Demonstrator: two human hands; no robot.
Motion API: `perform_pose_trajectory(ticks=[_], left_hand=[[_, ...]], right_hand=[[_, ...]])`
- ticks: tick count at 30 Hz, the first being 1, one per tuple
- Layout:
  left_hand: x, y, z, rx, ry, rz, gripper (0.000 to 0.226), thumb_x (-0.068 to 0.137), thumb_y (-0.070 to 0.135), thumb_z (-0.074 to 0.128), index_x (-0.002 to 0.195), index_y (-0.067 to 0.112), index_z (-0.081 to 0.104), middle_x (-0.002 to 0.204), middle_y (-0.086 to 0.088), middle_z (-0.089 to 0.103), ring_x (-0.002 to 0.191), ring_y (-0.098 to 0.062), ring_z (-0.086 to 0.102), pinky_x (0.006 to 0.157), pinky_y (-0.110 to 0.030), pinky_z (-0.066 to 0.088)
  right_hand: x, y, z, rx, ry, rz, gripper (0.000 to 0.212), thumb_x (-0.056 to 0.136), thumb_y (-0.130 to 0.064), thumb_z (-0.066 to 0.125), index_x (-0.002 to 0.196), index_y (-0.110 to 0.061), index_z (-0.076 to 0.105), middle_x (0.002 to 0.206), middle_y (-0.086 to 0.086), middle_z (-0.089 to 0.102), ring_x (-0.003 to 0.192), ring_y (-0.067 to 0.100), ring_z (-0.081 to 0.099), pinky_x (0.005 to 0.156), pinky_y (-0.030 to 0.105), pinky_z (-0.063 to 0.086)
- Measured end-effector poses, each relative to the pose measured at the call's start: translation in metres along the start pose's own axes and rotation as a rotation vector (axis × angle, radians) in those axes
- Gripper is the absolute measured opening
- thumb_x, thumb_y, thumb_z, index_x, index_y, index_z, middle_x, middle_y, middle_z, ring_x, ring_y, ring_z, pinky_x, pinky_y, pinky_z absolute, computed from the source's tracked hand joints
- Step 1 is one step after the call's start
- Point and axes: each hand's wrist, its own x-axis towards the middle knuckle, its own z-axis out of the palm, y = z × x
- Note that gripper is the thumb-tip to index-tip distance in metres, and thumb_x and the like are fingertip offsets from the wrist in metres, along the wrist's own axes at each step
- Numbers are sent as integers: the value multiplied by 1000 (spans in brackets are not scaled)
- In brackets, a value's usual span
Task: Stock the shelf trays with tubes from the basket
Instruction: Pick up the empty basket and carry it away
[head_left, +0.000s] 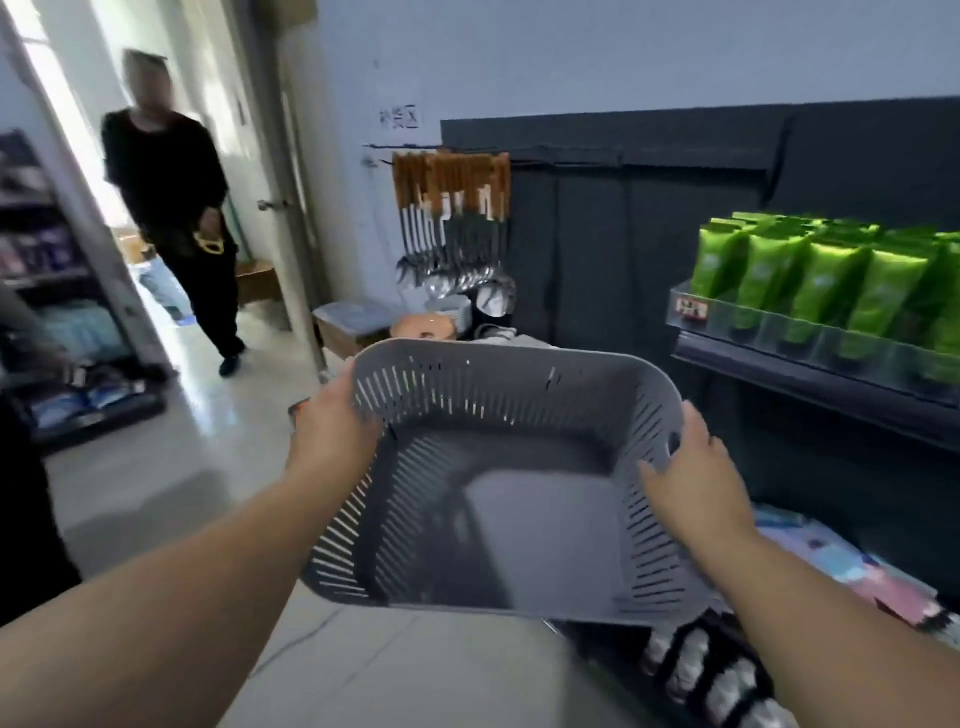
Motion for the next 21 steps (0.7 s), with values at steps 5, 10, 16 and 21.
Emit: perform_pose_trajectory(ticks=[5, 10, 16, 21], left_hand=[[40, -74, -68, 44, 94, -71, 58, 85, 18, 65, 135, 35, 42, 111, -6, 65, 101, -31, 60, 79, -35, 47], [86, -127, -119, 105, 190, -115, 59, 83, 13, 67, 135, 28, 43, 118, -9, 61, 106, -31, 56, 79, -33, 39], [135, -178, -135, 131, 215, -169, 59, 86, 13, 67, 138, 22, 41, 122, -11, 59, 109, -30, 55, 85, -35, 42], [196, -210, -118, 151, 214, -191, 55, 86, 13, 67, 135, 23, 44, 118, -10, 61, 104, -30, 56, 84, -37, 44]], right_hand=[[15, -103, 53, 11, -43, -116, 77, 91, -29, 58, 151, -30, 11, 132, 17, 44, 108, 37, 53, 80, 40, 43], [31, -188, 106, 31, -46, -192, 70, 89, -28, 57, 148, -29, 19, 132, 17, 45, 112, 39, 51, 87, 43, 44], [65, -244, 173, 57, -60, -232, 57, 81, -29, 59, 132, -33, 34, 122, 10, 55, 104, 35, 56, 79, 42, 49], [114, -270, 228, 37, -98, -222, 65, 83, -29, 59, 139, -33, 26, 119, 10, 56, 102, 34, 57, 73, 37, 44]])
